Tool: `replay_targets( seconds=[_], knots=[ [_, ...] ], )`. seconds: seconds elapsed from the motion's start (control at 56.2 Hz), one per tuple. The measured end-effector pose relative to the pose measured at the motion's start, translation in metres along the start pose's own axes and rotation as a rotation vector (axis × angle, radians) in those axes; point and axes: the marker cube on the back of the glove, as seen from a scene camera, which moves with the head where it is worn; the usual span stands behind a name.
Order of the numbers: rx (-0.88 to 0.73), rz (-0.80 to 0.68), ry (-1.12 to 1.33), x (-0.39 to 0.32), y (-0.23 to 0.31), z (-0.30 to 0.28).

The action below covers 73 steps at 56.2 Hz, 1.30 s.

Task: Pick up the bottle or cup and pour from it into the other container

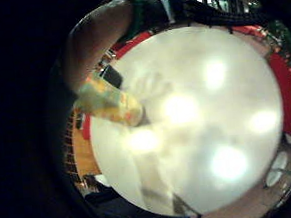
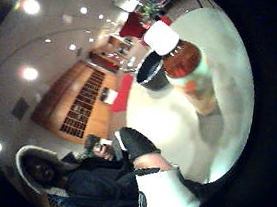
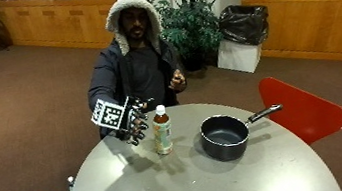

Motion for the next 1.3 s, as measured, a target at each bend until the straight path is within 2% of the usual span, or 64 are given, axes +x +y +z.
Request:
replay_targets(
  seconds=[0.142, 0.391, 0.534, 0.818, 0.925, 1.014, 1.067, 1.121, 1.174, 1.245, 1.298],
  knots=[
    [0.050, -0.011, -0.241, 0.013, -0.021, 0.029],
    [0.032, -0.009, -0.351, 0.020, -0.040, 0.075],
    [0.113, 0.042, -0.447, 0.026, -0.052, 0.085],
    [0.179, -0.001, -0.423, 0.028, -0.051, 0.089],
    [0.238, 0.003, -0.413, 0.028, -0.054, 0.087],
    [0.334, -0.066, -0.399, 0.030, -0.060, 0.087],
    [0.303, -0.033, -0.410, 0.028, -0.057, 0.085],
    [0.324, -0.077, -0.403, 0.024, -0.060, 0.082],
    [0.303, -0.027, -0.399, 0.012, -0.063, 0.077],
    [0.353, -0.059, -0.348, -0.003, -0.077, 0.070],
    [0.258, -0.022, -0.310, -0.019, -0.080, 0.064]
  ],
)
